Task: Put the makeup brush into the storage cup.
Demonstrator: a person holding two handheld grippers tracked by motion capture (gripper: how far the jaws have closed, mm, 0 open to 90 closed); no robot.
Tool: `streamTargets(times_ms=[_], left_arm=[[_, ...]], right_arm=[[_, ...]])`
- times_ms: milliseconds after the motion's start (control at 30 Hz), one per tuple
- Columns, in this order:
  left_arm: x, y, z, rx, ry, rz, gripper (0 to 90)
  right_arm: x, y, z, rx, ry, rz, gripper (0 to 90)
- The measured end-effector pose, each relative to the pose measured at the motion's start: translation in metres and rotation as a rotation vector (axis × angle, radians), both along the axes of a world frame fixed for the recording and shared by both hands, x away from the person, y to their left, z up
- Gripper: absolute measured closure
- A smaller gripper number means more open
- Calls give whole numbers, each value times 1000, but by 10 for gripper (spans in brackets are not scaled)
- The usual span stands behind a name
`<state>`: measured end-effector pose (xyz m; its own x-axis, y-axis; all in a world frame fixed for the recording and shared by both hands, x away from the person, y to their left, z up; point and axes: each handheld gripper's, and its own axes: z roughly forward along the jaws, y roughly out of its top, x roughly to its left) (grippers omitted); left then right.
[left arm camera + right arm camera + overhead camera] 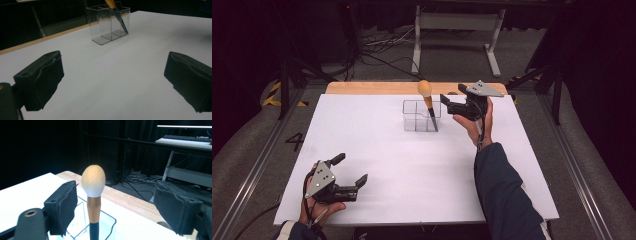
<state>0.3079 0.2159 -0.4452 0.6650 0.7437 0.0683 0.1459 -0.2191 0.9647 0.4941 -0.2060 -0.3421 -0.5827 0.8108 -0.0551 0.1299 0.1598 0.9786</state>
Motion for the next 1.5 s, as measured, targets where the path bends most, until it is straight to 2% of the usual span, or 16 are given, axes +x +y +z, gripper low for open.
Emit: streamTargets(times_ms=[233, 267, 433, 767, 867, 1233, 1500], left_arm=[[0, -1, 0, 3, -3, 2, 32], [0, -1, 0, 3, -4, 1, 32], [0, -1, 0, 6, -4, 3, 32], [0, -1, 0, 10, -4, 6, 32], [0, -1, 0, 11, -5, 7, 32], [0, -2, -1, 12, -6, 8, 31], [0, -3, -1, 19, -4, 9, 29]], right_arm=[[-9, -5, 5, -27, -7, -15, 121], [-12, -6, 6, -42, -13, -21, 103], [-17, -10, 8, -61, -25, -14, 91], [-28, -19, 8, -47, -33, -2, 53], [-33, -23, 9, -48, -50, -2, 56], [-42, -28, 6, -105, -47, -5, 76], [-45, -33, 4, -102, -44, 1, 81]])
